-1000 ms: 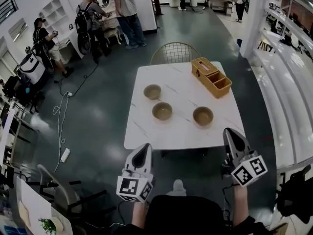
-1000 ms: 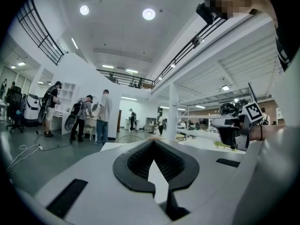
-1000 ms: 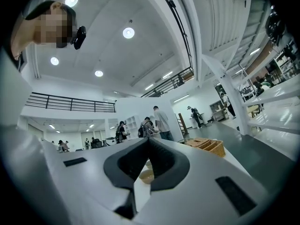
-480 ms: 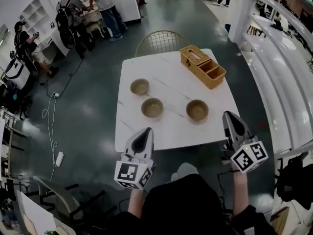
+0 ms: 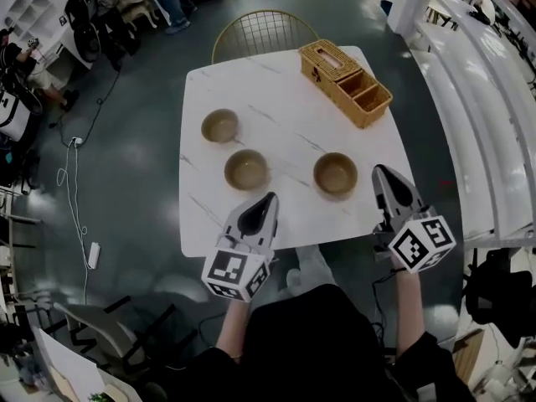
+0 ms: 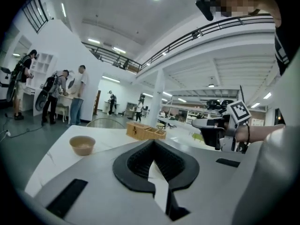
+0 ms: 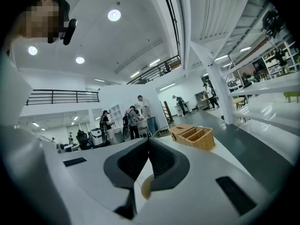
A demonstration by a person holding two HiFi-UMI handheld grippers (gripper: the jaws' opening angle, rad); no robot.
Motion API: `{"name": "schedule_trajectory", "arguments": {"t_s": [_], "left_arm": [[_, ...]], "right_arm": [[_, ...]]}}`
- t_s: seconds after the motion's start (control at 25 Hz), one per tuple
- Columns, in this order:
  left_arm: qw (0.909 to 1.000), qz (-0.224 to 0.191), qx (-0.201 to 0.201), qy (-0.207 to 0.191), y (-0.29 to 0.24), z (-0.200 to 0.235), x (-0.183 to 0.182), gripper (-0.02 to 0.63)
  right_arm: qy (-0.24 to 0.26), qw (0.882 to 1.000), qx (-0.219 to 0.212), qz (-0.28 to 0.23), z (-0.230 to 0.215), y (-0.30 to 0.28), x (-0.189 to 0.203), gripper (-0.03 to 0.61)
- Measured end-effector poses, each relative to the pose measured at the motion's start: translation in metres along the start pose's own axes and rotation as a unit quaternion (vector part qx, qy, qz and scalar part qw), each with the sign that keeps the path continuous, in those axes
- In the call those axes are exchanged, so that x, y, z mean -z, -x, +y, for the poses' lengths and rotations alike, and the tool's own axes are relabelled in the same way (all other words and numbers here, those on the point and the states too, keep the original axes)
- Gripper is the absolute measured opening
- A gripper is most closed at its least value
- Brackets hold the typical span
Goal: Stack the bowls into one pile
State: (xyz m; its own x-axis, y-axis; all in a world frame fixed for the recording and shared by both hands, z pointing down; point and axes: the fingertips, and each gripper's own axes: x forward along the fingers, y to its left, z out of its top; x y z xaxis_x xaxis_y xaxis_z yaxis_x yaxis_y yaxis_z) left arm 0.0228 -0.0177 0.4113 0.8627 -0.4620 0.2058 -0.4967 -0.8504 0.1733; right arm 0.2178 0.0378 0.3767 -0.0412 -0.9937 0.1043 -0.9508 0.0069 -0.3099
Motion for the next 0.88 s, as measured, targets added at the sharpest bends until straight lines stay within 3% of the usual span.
{"name": "schedule_trajectory", "arguments": {"t_s": [0.36, 0.6, 0.88], "left_arm": [[0.9976, 0.049, 0.035, 0.037, -0.064, 0.002, 0.028, 0.014], [0.9929, 0.091, 0.050, 0.057, -0.094, 0.002, 0.050, 0.014], [0.9877, 0.130, 0.048, 0.073, -0.114, 0.003, 0.071, 0.014]], "right_arm": [[-0.013, 0.997, -0.012, 0.078, -0.038, -0.050, 0.036, 0.014], [-0.017, 0.986, -0.043, 0.159, -0.051, -0.072, 0.063, 0.014], [-0.018, 0.974, -0.043, 0.221, -0.069, -0.090, 0.087, 0.015]]}}
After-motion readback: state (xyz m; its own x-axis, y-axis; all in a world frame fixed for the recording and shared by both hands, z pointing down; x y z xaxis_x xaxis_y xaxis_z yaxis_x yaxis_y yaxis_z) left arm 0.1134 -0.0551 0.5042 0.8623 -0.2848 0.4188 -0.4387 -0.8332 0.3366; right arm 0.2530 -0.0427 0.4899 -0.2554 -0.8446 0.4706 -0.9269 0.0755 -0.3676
